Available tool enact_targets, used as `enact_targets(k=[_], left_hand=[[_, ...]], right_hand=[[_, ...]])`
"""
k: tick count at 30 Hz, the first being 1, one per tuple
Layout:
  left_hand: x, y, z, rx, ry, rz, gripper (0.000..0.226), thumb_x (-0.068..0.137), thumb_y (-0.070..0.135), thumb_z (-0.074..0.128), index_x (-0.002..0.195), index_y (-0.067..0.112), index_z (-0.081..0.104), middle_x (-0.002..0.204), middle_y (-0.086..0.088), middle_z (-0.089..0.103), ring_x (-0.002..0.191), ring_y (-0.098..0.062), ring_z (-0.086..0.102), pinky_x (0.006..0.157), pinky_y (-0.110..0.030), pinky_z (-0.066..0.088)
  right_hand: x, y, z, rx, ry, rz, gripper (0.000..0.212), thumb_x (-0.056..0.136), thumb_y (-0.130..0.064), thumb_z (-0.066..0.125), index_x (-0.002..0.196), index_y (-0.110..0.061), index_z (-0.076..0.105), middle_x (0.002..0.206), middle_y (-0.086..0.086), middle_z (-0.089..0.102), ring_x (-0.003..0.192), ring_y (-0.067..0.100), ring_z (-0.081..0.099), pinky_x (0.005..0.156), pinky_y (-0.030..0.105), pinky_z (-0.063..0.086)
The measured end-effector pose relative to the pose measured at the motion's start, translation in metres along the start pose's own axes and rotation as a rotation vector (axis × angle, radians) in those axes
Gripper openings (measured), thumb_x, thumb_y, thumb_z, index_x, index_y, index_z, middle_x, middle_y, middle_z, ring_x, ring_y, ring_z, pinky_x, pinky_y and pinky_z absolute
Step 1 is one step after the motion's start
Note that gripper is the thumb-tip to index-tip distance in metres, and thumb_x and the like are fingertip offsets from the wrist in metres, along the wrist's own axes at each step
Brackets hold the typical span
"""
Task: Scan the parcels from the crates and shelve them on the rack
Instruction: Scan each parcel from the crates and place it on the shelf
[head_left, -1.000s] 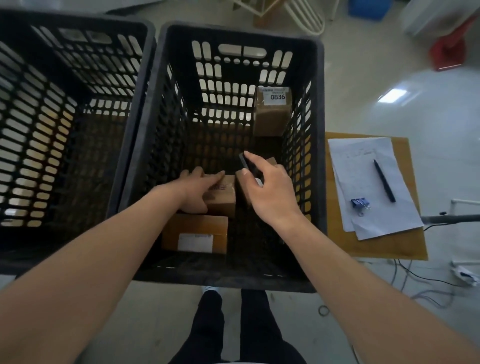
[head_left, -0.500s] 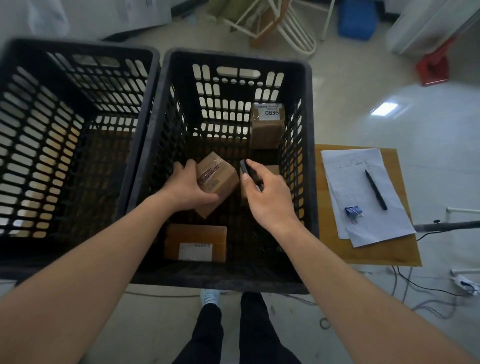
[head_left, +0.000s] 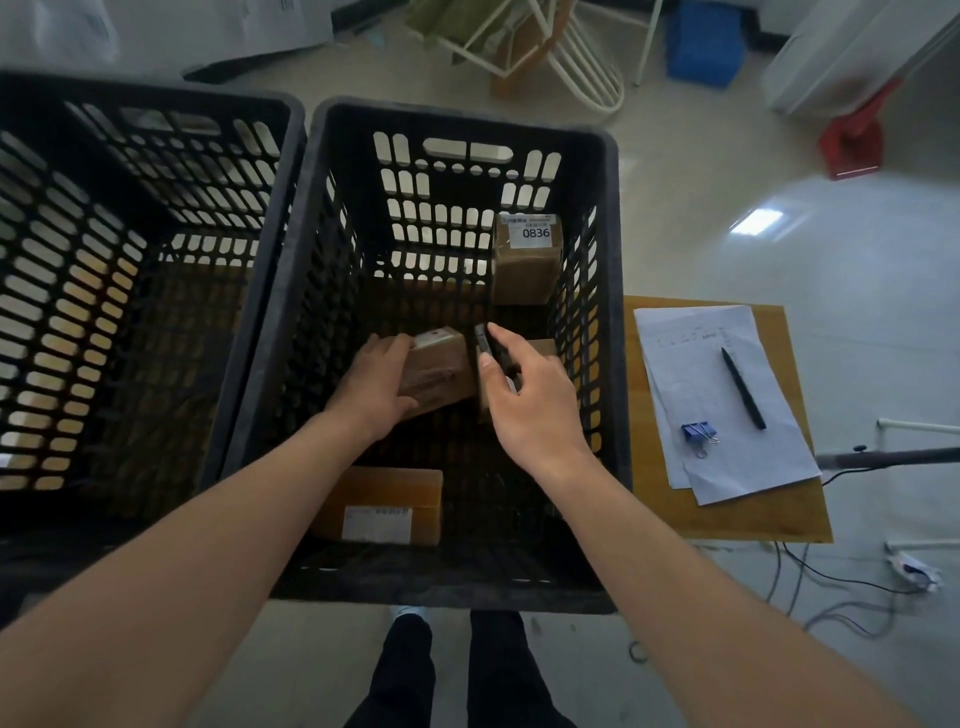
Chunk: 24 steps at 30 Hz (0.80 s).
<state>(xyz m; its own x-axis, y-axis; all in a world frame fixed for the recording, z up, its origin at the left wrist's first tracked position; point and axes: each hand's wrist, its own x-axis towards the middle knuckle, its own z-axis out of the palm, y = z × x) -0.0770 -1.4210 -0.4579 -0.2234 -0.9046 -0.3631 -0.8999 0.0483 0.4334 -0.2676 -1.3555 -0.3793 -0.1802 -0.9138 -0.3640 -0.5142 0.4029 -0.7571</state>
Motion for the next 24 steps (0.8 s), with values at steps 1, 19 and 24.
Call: enact_targets(k=[1, 19, 24], left_hand=[[-0.001, -0.003, 0.001, -0.013, -0.01, 0.003, 0.076, 0.085, 0.015, 0.086, 0.148, 0.021, 0.045, 0.147, -0.007, 0.048, 0.14, -0.029, 0.042, 0.116, -0.05, 0.043], [0.003, -0.019, 0.011, -0.039, -0.176, -0.257, 0.131, 0.068, 0.039, 0.097, 0.162, 0.026, 0.008, 0.159, -0.014, 0.007, 0.145, -0.042, 0.034, 0.119, -0.053, 0.04], [-0.007, -0.023, 0.018, -0.13, -0.129, -0.328, 0.121, 0.065, 0.02, 0.099, 0.154, 0.009, 0.018, 0.152, -0.017, 0.037, 0.139, -0.036, 0.045, 0.112, -0.047, 0.046]], right_hand=[[0.001, 0.001, 0.0, 0.0, -0.003, 0.001, 0.048, 0.111, -0.046, 0.049, 0.159, -0.044, 0.044, 0.141, 0.007, 0.054, 0.138, 0.021, 0.048, 0.103, 0.022, 0.035], [-0.004, 0.008, 0.003, 0.003, -0.016, 0.007, 0.048, 0.111, -0.045, 0.05, 0.158, -0.045, 0.044, 0.135, 0.001, 0.05, 0.119, 0.005, 0.041, 0.072, 0.003, 0.031], [-0.009, 0.01, 0.004, 0.012, -0.029, 0.004, 0.049, 0.111, -0.044, 0.051, 0.159, -0.045, 0.044, 0.132, 0.0, 0.049, 0.118, 0.005, 0.041, 0.072, 0.001, 0.031]])
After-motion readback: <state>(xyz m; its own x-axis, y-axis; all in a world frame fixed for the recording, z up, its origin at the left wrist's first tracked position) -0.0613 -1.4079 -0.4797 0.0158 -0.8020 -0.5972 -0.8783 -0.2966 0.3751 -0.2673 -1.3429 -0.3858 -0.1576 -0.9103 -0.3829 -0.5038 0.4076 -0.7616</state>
